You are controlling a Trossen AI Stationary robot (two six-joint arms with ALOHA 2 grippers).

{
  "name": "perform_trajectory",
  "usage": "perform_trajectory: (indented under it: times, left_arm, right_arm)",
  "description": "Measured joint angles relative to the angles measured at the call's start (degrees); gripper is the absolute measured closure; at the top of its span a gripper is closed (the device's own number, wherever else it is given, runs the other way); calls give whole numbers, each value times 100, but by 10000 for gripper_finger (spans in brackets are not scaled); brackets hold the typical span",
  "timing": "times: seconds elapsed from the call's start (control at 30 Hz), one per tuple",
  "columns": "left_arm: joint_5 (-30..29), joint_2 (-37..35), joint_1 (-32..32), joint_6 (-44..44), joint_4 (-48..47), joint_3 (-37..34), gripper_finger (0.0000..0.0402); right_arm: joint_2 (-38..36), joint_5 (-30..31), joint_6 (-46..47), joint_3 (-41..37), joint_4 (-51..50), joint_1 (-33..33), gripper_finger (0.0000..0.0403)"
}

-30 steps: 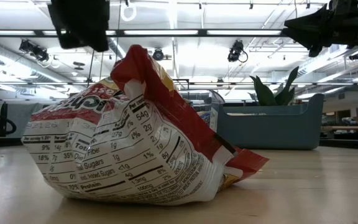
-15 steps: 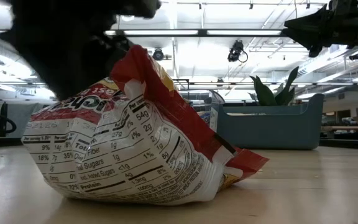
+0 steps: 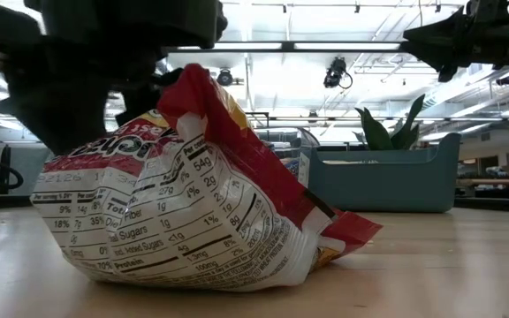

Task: Sort Maruchan noodles
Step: Put the red noodle pack into the left small blue bin

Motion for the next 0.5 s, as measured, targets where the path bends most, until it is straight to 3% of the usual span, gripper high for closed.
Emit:
perform_trajectory:
  times: [0.33, 0.5]
  left_arm:
    - [150, 62, -1, 247, 300, -69, 199]
    - [195, 281, 3, 294, 332, -75, 220]
  right_arm:
    - [2, 35, 24, 0, 0, 0, 250]
    - [2, 35, 24, 0, -2, 0, 250]
